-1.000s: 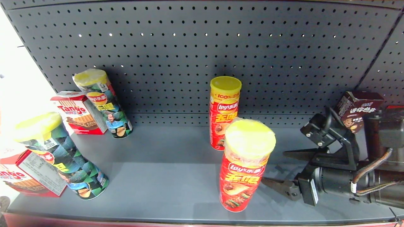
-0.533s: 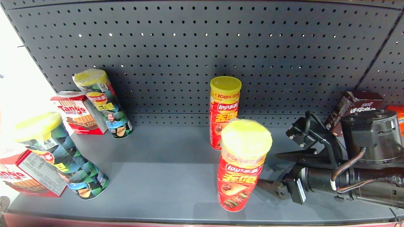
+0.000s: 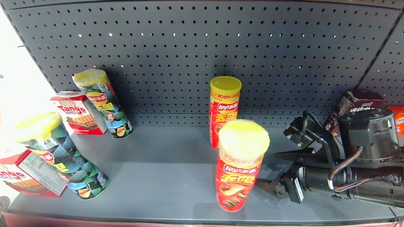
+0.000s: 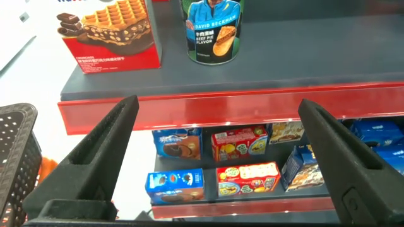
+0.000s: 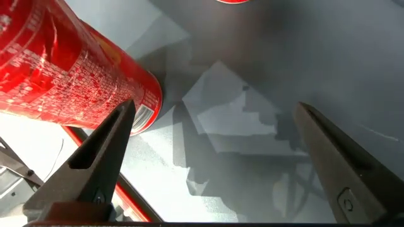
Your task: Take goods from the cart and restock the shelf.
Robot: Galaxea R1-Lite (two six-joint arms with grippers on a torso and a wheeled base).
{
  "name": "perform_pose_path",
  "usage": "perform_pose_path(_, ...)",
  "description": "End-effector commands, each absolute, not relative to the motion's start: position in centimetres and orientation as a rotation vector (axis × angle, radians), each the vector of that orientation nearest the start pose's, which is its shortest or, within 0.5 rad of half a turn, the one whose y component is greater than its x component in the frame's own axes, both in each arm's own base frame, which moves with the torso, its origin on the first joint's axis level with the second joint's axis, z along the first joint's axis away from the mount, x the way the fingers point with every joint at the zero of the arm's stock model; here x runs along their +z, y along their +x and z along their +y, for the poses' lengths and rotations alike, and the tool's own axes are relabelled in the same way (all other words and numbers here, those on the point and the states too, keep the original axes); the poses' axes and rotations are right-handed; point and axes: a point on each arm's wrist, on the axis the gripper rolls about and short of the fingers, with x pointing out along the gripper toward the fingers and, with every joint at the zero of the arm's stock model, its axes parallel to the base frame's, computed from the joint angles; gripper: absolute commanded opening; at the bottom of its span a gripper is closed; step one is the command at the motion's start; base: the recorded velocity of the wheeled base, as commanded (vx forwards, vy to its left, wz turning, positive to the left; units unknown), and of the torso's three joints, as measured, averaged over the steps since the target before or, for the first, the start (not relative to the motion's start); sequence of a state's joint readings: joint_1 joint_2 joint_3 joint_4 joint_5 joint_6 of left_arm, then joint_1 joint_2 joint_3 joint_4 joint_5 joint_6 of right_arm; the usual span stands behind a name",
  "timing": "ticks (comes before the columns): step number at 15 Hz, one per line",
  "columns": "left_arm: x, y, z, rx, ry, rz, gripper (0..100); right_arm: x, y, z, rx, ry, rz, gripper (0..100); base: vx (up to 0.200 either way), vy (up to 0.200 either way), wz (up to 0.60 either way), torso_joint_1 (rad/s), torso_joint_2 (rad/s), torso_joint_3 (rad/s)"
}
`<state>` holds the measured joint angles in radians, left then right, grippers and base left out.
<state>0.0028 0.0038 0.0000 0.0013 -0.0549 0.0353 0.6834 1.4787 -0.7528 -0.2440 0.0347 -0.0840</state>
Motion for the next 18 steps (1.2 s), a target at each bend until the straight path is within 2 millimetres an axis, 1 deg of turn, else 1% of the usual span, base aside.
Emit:
perform_pose_path(1, 7.54, -2.26, -0.13, -0.052, 0.035, 0.004, 100, 19.30, 18.70, 15.69, 0.736, -0.237, 0.431, 100, 0.000, 0.000, 0.00, 0.000, 0.00, 0.000)
perform_pose_path(18, 7.54, -2.26, -0.13, -0.052, 0.035, 0.004, 100, 19.03, 18.56, 16.02, 0.749, -0.244, 0.441, 100, 0.000, 0.000, 0.00, 0.000, 0.00, 0.000)
